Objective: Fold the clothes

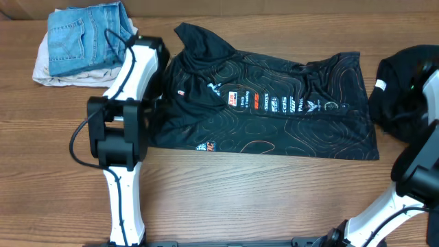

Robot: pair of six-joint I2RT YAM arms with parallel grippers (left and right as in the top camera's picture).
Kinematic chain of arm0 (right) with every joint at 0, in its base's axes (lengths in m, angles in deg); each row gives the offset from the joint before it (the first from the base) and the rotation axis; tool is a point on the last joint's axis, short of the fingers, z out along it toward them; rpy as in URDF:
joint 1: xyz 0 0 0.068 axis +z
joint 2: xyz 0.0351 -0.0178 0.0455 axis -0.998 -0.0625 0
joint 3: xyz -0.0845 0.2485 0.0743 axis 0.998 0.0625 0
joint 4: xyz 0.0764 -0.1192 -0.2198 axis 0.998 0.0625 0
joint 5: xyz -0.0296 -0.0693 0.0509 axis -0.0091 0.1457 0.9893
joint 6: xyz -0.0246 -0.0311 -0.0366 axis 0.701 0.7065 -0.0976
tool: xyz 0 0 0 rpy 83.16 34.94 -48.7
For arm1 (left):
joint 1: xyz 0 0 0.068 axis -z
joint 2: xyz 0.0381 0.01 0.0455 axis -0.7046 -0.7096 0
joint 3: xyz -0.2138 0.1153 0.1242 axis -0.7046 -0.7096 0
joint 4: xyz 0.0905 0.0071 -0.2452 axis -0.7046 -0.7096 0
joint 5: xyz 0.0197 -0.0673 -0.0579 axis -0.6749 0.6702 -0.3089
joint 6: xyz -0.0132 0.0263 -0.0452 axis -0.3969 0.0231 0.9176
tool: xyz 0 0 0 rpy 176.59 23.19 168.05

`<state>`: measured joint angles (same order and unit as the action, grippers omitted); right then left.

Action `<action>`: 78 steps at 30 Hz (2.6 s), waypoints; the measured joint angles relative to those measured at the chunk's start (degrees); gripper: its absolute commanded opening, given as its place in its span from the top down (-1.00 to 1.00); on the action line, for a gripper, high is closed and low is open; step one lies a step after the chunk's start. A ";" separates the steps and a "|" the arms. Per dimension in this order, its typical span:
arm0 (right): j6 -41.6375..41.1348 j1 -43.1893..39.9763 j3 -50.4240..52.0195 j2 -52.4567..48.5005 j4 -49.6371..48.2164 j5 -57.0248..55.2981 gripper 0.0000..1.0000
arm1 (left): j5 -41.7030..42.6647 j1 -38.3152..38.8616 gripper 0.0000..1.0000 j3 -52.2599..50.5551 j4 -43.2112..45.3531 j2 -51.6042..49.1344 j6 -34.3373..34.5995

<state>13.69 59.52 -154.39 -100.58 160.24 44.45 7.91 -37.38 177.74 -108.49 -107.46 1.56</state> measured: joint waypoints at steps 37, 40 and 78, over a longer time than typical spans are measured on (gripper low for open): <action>15.96 14.05 -6.73 -0.02 -20.70 15.76 -0.89 | 22.18 4.59 -0.31 13.44 52.89 -12.74 7.26; 16.26 14.08 -6.73 -0.02 -20.74 15.72 -0.86 | 22.21 4.59 0.23 13.44 52.85 -12.87 7.54; 15.91 9.42 -7.37 -20.70 -58.40 13.18 0.03 | 21.73 4.59 0.92 14.08 46.34 -13.66 7.87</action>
<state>29.60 68.94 -161.75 -121.28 101.84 57.63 29.64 -32.79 191.82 -62.15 -121.12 9.43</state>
